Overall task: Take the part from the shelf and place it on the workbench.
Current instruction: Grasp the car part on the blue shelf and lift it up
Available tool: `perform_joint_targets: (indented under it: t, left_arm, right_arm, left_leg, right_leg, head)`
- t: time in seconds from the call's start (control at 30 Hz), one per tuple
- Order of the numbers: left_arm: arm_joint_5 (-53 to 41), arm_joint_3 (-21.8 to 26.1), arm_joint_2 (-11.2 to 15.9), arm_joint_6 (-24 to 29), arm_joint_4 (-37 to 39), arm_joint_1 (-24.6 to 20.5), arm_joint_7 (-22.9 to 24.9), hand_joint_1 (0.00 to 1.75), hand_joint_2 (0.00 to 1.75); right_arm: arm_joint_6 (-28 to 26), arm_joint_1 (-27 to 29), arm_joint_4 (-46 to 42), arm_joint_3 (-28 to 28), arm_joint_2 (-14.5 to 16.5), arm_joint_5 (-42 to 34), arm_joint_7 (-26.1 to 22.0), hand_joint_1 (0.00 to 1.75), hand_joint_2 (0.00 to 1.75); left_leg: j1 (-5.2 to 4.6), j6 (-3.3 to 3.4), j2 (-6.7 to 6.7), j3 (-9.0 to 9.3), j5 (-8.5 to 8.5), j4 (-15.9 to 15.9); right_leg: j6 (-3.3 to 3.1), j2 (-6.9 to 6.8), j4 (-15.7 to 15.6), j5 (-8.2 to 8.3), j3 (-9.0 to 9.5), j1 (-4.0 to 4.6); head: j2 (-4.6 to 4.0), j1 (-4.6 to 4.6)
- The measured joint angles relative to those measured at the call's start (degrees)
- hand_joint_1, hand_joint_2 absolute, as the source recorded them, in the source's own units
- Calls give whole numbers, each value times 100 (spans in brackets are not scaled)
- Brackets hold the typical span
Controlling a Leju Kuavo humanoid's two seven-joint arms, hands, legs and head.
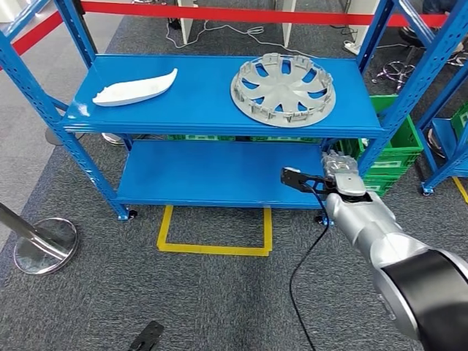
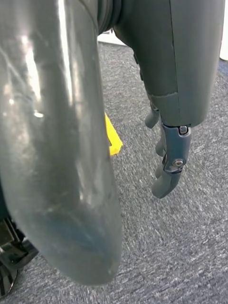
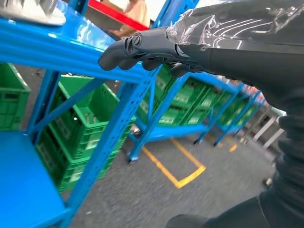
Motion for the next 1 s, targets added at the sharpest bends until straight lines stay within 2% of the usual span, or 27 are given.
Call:
perform_joint_targets:
  t: [0.23, 0.57, 0.8, 1.0]
  left_arm:
    - [45, 1, 18, 45, 0, 13, -25, 0, 0]
    - [68, 7, 18, 82, 0, 39, -30, 0, 0]
    - [67, 8, 17, 82, 0, 39, -43, 0, 0]
    - [61, 8, 17, 82, 0, 40, -43, 0, 0]
  right_arm:
    - [-631, -112, -113, -386, 48, -162, -771, 0, 175]
    - [-1089, -441, -382, -522, 334, -46, -1333, 0, 175]
    - [-1120, -368, -426, -522, 576, 124, -1441, 0, 175]
    - [-1050, -285, -426, -522, 655, 159, -1435, 0, 175]
  left_leg:
    - [0, 0, -1, -1, 1, -1]
    - [0, 2, -2, 1, 3, -1]
    - [1, 2, -2, 2, 3, -1]
    - [0, 2, -2, 2, 3, -1]
  right_leg:
    - [0, -2, 3, 0, 6, 0]
    - [0, -5, 4, 0, 8, 1]
    - [0, -6, 4, 0, 7, 1]
    - [0, -6, 4, 0, 8, 1]
  head:
    - [0, 0]
    - [0, -1]
    - [0, 0]
    - [0, -1]
